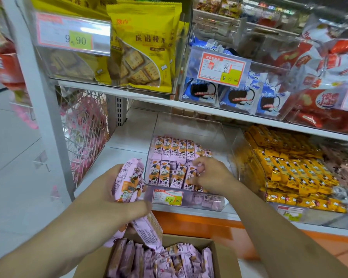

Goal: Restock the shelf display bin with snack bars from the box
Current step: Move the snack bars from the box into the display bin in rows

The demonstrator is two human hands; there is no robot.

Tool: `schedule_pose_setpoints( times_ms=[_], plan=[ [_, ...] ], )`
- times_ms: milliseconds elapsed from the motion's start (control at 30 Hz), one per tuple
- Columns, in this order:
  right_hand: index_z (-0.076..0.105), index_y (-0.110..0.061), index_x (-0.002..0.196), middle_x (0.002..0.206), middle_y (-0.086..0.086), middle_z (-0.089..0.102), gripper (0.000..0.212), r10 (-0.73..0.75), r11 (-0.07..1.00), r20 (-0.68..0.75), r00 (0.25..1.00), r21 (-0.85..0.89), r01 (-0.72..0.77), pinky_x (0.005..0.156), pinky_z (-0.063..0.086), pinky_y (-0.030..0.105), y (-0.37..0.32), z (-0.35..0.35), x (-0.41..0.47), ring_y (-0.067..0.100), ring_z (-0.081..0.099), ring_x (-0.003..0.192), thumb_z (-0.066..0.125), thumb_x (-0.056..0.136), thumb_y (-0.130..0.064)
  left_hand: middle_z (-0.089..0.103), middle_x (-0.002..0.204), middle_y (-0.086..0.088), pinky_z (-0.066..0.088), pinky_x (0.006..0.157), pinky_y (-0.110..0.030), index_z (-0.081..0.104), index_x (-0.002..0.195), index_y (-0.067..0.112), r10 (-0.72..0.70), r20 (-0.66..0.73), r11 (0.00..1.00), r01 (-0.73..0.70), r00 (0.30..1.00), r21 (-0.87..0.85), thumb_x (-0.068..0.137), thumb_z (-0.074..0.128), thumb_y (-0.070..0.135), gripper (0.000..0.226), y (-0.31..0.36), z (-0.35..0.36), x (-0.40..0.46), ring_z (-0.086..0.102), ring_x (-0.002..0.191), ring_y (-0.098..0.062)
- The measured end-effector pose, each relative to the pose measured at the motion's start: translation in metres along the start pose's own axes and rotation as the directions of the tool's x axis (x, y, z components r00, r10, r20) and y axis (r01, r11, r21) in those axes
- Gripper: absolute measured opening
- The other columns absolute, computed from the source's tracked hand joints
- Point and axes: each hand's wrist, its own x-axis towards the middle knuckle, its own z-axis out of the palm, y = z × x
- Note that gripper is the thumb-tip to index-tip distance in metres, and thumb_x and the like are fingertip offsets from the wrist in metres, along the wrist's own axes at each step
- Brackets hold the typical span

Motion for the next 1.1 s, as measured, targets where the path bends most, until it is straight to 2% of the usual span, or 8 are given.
schedule_pose_setpoints(
  times_ms=[167,367,533,633,700,767,867,1100],
  plan=[
    [0.065,-0.016,0.133,0.076,-0.006,0.059,0.057,-0.055,0.996,0.063,0.997,0.080,0.050,0.087,0.057,0.034,-0.002,0.008,0.006,0.010,0.060,0.077,0.089,0.082,-0.013,0.070,0.087,-0.015,0.046,0.054,-0.035,0.061,0.099,0.056,0.001,0.011,1.000,-0.001,1.000,0.004,0.084,0.080,0.021,0.043,0.000,0.000,-0.002,0.047,0.052,-0.020],
    [0.069,-0.024,0.122,0.096,-0.004,0.070,0.042,-0.086,0.996,-0.013,0.996,0.002,0.086,0.093,0.058,0.039,-0.009,0.017,0.011,0.017,0.068,0.096,0.088,0.084,-0.019,0.077,0.084,-0.008,0.046,0.055,-0.035,0.062,0.102,0.048,-0.025,0.039,1.000,0.024,0.999,0.017,0.082,0.081,0.025,0.036,-0.004,-0.002,0.003,0.054,0.053,-0.020],
    [0.071,-0.020,0.119,0.111,-0.001,0.069,0.020,-0.182,0.976,-0.113,0.977,-0.140,0.166,0.082,0.059,0.036,-0.034,-0.005,-0.019,0.013,0.068,0.092,0.065,0.100,-0.019,0.079,0.089,-0.008,0.058,0.063,-0.044,0.065,0.109,0.047,-0.028,0.061,0.999,0.031,0.998,-0.041,0.068,0.084,0.033,0.048,-0.005,-0.005,0.005,0.067,0.061,-0.030],
    [0.073,-0.027,0.101,0.093,-0.006,0.074,0.004,-0.284,0.945,-0.029,0.958,0.164,0.285,0.078,0.057,0.033,-0.057,-0.025,-0.058,0.008,0.069,0.083,0.070,0.098,-0.027,0.078,0.093,-0.018,0.061,0.057,-0.046,0.071,0.111,0.021,0.020,-0.032,0.977,-0.026,0.999,-0.212,0.084,0.080,0.008,0.032,-0.001,-0.003,0.007,0.073,0.075,-0.042],
    [0.071,-0.032,0.112,0.111,-0.006,0.071,0.022,-0.357,0.864,0.242,0.902,0.453,0.221,0.086,0.060,0.035,-0.064,-0.033,-0.087,0.010,0.073,0.100,0.079,0.092,-0.029,0.077,0.097,-0.022,0.061,0.061,-0.043,0.070,0.111,0.009,0.008,-0.065,0.937,-0.030,0.998,-0.347,0.085,0.076,0.006,0.026,0.002,0.000,0.009,0.075,0.079,-0.040],
    [0.063,-0.038,0.124,0.127,-0.012,0.061,0.051,-0.423,0.830,0.337,0.841,0.517,0.211,0.095,0.060,0.037,-0.064,-0.028,-0.112,0.010,0.070,0.112,0.087,0.084,-0.016,0.078,0.097,-0.023,0.065,0.065,-0.043,0.070,0.112,0.006,-0.031,-0.053,0.882,0.002,0.998,-0.471,0.086,0.075,0.009,0.026,0.005,0.003,0.007,0.077,0.079,-0.037],
    [0.061,-0.038,0.123,0.126,-0.009,0.057,0.063,-0.460,0.802,0.158,0.874,0.498,0.332,0.088,0.059,0.032,-0.060,-0.012,-0.124,0.014,0.069,0.105,0.085,0.080,0.002,0.078,0.099,-0.025,0.066,0.068,-0.048,0.069,0.116,0.000,-0.085,-0.028,0.819,0.054,0.996,-0.571,0.085,0.076,0.016,0.036,0.005,0.005,0.005,0.078,0.085,-0.040],
    [0.077,-0.020,0.108,0.092,0.006,0.076,0.021,-0.333,0.630,-0.125,0.935,0.708,0.319,0.077,0.055,0.040,-0.056,-0.035,-0.121,0.025,0.063,0.075,0.068,0.097,-0.003,0.080,0.102,-0.018,0.062,0.074,-0.058,0.073,0.109,0.007,-0.102,-0.022,0.822,0.072,0.995,-0.565,0.081,0.078,0.032,0.038,0.008,0.003,0.000,0.077,0.093,-0.043]
  ],
)
